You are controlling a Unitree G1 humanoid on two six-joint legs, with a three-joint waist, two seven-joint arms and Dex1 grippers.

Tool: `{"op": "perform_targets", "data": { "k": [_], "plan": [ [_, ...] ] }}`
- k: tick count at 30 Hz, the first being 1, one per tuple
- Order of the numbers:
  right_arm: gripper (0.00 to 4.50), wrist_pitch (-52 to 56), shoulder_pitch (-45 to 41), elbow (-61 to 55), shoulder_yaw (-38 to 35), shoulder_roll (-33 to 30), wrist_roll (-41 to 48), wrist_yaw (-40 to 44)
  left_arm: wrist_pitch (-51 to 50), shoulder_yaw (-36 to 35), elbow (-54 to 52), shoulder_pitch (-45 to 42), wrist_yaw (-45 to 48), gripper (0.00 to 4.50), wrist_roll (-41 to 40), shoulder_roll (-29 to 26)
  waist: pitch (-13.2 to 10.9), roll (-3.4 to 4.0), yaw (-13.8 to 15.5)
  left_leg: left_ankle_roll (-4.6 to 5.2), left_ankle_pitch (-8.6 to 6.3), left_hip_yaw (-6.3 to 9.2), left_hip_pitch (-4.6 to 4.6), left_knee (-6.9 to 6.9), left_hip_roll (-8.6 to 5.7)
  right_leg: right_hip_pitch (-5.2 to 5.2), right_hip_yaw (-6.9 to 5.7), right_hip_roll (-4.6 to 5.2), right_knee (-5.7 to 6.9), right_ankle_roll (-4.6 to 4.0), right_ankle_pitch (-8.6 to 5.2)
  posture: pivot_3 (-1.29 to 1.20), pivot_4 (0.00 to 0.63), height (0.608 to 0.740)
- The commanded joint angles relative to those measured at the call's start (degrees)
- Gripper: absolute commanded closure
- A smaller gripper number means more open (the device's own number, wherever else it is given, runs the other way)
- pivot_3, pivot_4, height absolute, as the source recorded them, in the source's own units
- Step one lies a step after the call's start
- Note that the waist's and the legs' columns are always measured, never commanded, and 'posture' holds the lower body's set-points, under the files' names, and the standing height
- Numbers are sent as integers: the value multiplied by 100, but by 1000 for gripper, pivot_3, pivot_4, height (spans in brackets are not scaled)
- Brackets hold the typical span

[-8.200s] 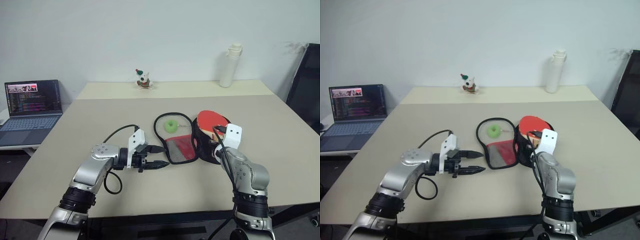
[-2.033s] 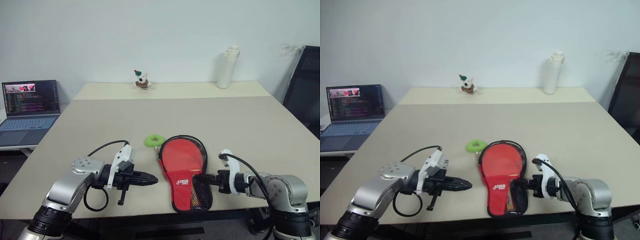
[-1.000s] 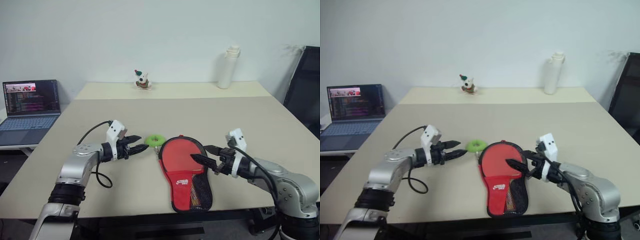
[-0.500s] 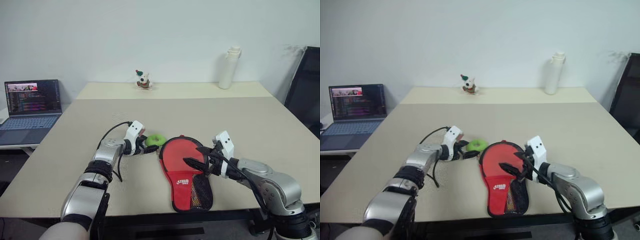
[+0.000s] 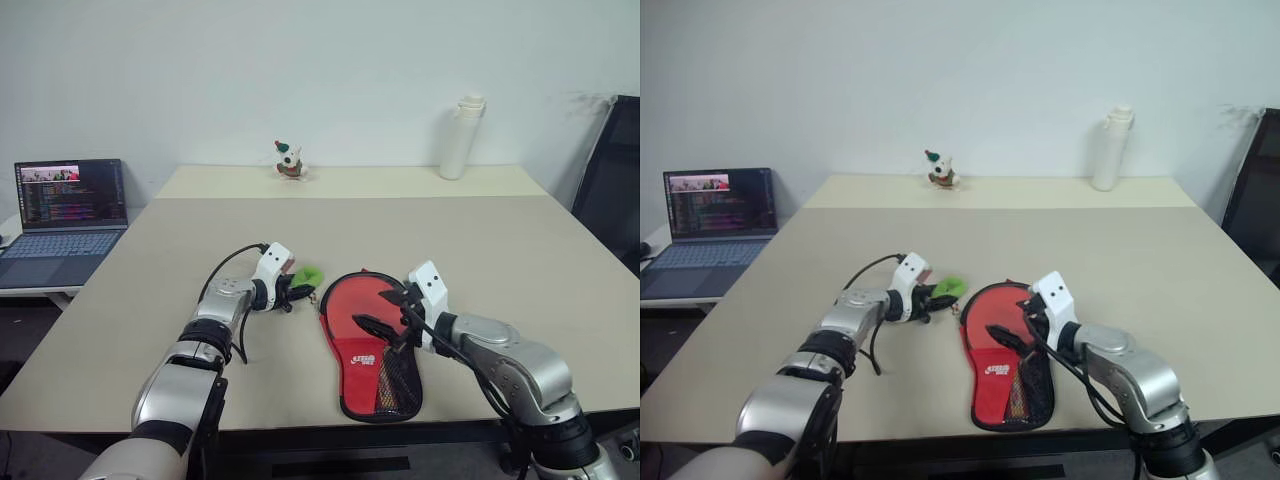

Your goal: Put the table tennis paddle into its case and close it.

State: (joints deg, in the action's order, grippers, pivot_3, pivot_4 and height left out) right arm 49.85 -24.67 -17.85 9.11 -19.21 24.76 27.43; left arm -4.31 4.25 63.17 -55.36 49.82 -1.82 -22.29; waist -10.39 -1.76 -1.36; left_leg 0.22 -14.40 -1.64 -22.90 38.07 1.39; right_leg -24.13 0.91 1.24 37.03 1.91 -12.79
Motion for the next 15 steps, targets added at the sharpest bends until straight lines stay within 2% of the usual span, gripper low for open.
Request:
{"op": "perform_targets", "data": {
  "k": [1, 3, 9, 15],
  "plan": [
    [0, -287, -208, 262, 138, 84, -255, -20, -40, 44, 23, 128, 39, 4008, 136, 17, 0, 0, -2, 0, 0, 0, 0, 0, 0, 0, 1, 0, 1, 0, 0, 0, 150, 740],
    [0, -464, -319, 597, 372, 230, -482, -62, -69, 25, -26, 159, 69, 4374, 115, 22, 2, -1, -11, 0, 0, 0, 2, 1, 0, 0, 1, 0, 3, 0, 0, 0, 150, 740],
    [0, -1031, -340, 1366, 961, 368, -1269, -110, -153, 32, -222, 241, 153, 4374, 99, 48, 4, -1, -13, 0, 0, 1, 1, 0, 1, 0, 1, -1, 2, -1, 1, 0, 150, 740],
    [0, -1189, -62, 1572, 1072, 262, -1624, -70, 29, 114, -46, -24, -24, 4374, 284, 10, 28, -28, -12, 0, 0, 2, 1, 0, -1, 0, 0, 2, 0, -19, 12, 0, 150, 740]
  ]
}}
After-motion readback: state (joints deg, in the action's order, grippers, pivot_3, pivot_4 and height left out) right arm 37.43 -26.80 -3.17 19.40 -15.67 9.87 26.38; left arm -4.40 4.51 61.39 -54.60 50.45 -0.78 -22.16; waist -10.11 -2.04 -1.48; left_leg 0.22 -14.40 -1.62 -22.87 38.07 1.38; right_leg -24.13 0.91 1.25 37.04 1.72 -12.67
